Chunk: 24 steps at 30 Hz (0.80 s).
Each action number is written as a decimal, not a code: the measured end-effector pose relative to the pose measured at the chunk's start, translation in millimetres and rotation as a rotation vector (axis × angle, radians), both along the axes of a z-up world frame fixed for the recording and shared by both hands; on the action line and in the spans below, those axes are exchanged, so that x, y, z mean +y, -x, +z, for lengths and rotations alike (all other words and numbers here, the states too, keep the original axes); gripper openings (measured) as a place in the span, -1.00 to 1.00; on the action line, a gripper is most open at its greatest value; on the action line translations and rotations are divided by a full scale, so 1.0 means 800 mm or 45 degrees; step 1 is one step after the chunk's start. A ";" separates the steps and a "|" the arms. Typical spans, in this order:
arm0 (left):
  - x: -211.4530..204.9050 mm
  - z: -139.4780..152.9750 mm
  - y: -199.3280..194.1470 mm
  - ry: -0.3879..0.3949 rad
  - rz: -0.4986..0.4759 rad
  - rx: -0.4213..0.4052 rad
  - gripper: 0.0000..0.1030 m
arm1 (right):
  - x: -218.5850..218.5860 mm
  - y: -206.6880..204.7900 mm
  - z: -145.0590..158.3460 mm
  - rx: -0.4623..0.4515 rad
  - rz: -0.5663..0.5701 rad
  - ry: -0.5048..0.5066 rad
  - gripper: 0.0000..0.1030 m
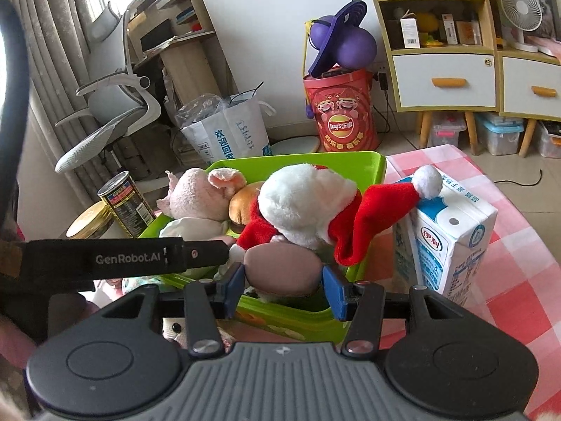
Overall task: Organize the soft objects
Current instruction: 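Open the left tool to drop its pad in the bin while the right tool releases its pad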
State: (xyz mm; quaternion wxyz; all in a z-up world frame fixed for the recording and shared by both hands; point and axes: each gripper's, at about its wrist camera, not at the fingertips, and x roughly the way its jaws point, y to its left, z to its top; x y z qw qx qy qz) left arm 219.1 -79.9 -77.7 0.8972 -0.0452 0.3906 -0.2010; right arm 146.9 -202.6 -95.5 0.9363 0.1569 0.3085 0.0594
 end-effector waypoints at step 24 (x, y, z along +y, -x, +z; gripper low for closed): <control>0.030 0.033 0.047 0.040 0.036 -0.049 0.67 | 0.000 0.033 0.028 -0.024 0.024 0.056 -0.11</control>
